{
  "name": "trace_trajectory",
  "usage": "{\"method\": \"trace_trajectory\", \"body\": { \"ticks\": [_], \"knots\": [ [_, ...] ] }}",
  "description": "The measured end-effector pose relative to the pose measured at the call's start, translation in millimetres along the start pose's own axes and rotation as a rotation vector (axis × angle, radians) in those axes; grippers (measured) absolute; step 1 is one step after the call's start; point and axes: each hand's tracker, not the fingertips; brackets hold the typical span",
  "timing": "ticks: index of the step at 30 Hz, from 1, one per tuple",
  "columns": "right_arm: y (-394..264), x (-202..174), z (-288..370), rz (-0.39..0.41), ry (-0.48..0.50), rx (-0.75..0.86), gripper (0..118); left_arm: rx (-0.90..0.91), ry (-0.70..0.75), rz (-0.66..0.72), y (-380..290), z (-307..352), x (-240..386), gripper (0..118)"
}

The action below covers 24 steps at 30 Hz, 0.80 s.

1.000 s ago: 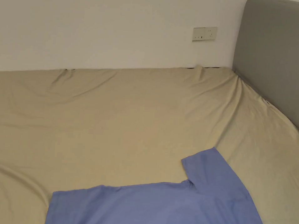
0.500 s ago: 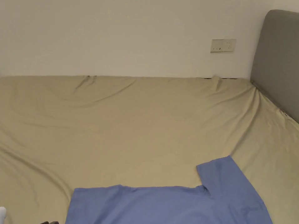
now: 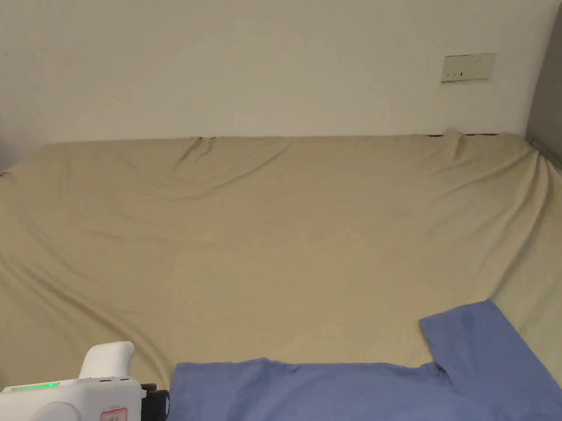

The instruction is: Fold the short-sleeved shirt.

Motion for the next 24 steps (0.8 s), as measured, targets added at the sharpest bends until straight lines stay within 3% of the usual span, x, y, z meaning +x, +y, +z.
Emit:
{"method": "trace_trajectory", "body": {
  "ticks": [3, 4, 5, 6, 7, 8, 12, 14, 18, 19, 20, 22, 23, 24],
  "knots": [
    [4.1, 8.2, -17.9, -0.031, -0.006, -0.034, 19, -0.045, 0.03, -0.077, 40.6, -45.2, 2.7, 7],
    [5.5, 9.1, -23.1, -0.036, -0.009, -0.041, 19, -0.061, 0.041, -0.084, 50.5, -59.5, 1.9, 24],
    [7.4, 11.4, -29.3, -0.043, -0.018, -0.049, 19, -0.073, 0.051, -0.083, 61.7, -78.6, 0.4, 53],
    [9.2, 12.5, -35.4, -0.054, -0.028, -0.057, 19, -0.092, 0.054, -0.072, 71.4, -98.4, -2.0, 101],
    [10.7, 13.8, -39.9, -0.061, -0.029, -0.064, 19, -0.127, 0.061, -0.064, 76.5, -115.1, -4.5, 117],
    [12.0, 15.2, -44.8, -0.069, -0.027, -0.07, 19, -0.164, 0.075, -0.058, 81.4, -134.2, -7.4, 118],
    [14.7, 17.3, -61.1, -0.079, -0.042, -0.092, 19, -0.272, 0.14, -0.038, 79.4, -191.7, -17.0, 114],
    [14.4, 19.5, -66.9, -0.082, -0.047, -0.107, 19, -0.298, 0.166, -0.038, 72.8, -209.0, -22.7, 100],
    [11.2, 26.8, -77.3, -0.086, -0.054, -0.127, 19, -0.256, 0.166, 0.018, 65.7, -199.5, -27.9, 98],
    [11.7, 27.7, -78.8, -0.085, -0.052, -0.128, 19, -0.256, 0.165, 0.021, 66.1, -197.0, -28.3, 92],
    [13.9, 28.6, -81.4, -0.086, -0.05, -0.129, 19, -0.245, 0.165, 0.011, 65.3, -190.8, -26.2, 76],
    [22.2, 30.8, -85.6, -0.087, -0.049, -0.122, 24, -0.218, 0.176, -0.026, 65.4, -183.0, -23.0, 27],
    [29.3, 33.1, -87.5, -0.095, -0.058, -0.1, 37, -0.214, 0.141, -0.026, 65.1, -178.8, -22.4, 11],
    [39.1, 37.0, -90.6, -0.106, -0.066, -0.07, 68, -0.204, 0.074, 0.006, 64.3, -174.2, -19.2, 9]
  ]
}}
